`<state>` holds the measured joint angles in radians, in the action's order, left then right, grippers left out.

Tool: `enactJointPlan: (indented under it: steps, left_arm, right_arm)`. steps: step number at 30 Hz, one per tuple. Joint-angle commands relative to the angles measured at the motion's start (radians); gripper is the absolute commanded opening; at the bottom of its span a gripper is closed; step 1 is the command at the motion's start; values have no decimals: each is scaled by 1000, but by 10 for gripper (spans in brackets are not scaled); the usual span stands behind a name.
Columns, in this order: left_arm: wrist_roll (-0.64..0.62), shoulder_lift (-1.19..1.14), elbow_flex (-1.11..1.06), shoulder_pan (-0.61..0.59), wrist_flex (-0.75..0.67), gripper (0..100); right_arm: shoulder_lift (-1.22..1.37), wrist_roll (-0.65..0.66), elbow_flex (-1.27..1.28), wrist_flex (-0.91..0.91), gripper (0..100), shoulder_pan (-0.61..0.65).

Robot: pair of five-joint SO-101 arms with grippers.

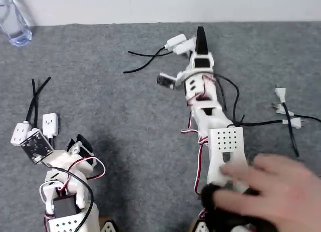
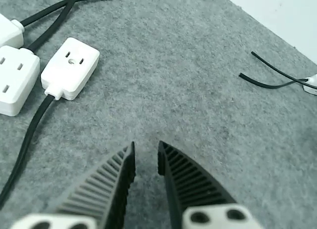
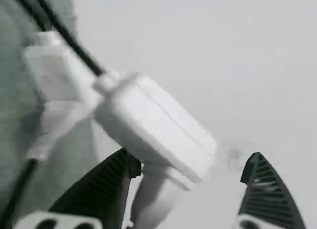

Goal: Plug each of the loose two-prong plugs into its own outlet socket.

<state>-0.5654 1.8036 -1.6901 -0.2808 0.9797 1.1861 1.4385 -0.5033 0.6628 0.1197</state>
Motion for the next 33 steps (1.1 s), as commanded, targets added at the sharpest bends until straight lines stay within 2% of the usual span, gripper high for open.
enactJointPlan:
  steps: [1, 4, 11, 14, 16, 20, 22, 29, 33]
  left_arm:
    - [8, 12, 7, 8, 0, 80]
    - [8, 12, 7, 3, 3, 80]
    - [8, 12, 7, 8, 5, 80]
    - [8, 12, 7, 8, 5, 80]
    - [8, 12, 7, 8, 5, 80]
    - [8, 12, 7, 8, 5, 80]
    - [8, 12, 7, 8, 5, 80]
    - [8, 11, 7, 8, 6, 80]
    - [8, 11, 7, 8, 6, 80]
  right_arm:
    - [-15, -77, -301, -257, 276, -28]
    - [-18, -118, -448, -398, 232, -61]
    - [-22, -124, -626, -530, 229, -133]
    - [-22, -147, -717, -680, 229, -131]
    - [-28, -264, -830, -849, 229, -122]
    - [-82, -597, -1086, -1273, 230, -70]
    - [-111, -701, -1140, -1397, 230, -42]
    - [-188, -868, -1151, -1632, 230, 12]
    - [-214, -913, -1151, -1748, 230, 35]
